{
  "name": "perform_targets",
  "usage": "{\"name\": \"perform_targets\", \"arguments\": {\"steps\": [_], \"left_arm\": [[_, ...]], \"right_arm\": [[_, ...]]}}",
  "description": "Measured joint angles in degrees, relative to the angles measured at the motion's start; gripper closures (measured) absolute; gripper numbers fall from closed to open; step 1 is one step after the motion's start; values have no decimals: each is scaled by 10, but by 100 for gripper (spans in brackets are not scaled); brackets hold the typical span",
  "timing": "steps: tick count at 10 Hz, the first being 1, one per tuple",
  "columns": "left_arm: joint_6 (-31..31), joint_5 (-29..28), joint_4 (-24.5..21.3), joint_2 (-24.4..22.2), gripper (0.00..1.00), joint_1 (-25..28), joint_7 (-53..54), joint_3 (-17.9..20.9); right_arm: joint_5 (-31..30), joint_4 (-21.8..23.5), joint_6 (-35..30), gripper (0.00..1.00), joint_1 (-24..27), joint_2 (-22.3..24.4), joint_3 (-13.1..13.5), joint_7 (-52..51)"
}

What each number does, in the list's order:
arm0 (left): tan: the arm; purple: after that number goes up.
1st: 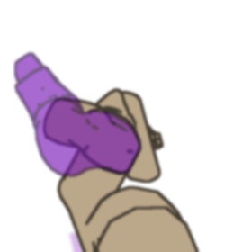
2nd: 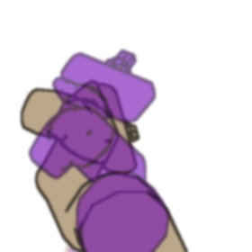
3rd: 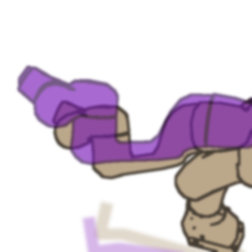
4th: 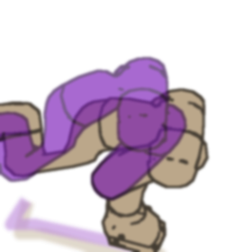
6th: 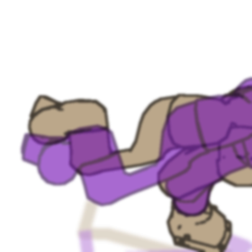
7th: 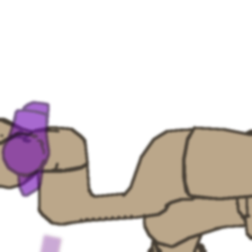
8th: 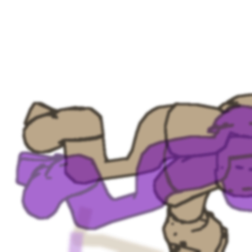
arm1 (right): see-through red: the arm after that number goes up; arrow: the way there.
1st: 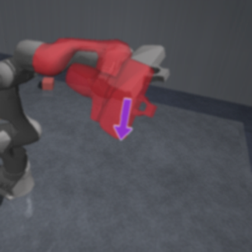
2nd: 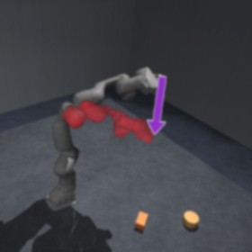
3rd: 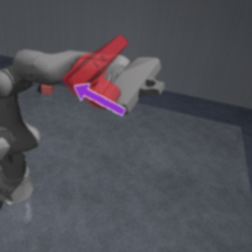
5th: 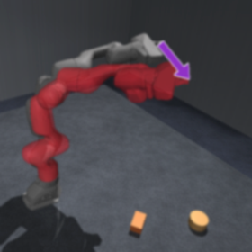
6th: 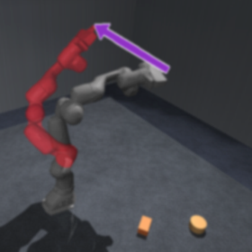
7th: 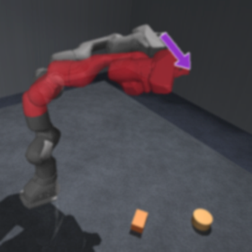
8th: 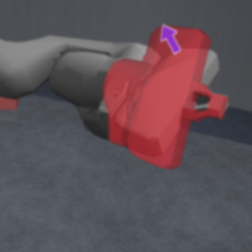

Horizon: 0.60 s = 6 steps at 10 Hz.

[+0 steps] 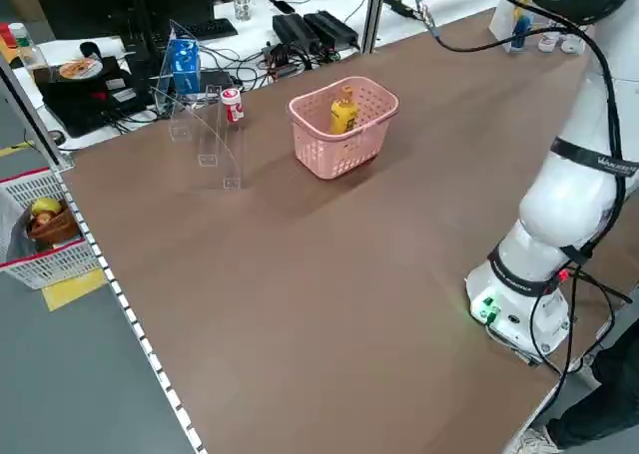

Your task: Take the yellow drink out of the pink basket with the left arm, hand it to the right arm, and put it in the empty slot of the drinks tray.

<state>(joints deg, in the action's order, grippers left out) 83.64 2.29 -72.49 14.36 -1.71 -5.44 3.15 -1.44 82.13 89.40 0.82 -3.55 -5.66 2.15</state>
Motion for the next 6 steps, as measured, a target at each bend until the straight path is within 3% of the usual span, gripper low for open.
{"name": "perform_targets", "arguments": {"steps": [6], "left_arm": [[112,0,-79,11,1,0,-2,-2]], "right_arm": [[0,-1,0,0,1,0,1,0]]}}
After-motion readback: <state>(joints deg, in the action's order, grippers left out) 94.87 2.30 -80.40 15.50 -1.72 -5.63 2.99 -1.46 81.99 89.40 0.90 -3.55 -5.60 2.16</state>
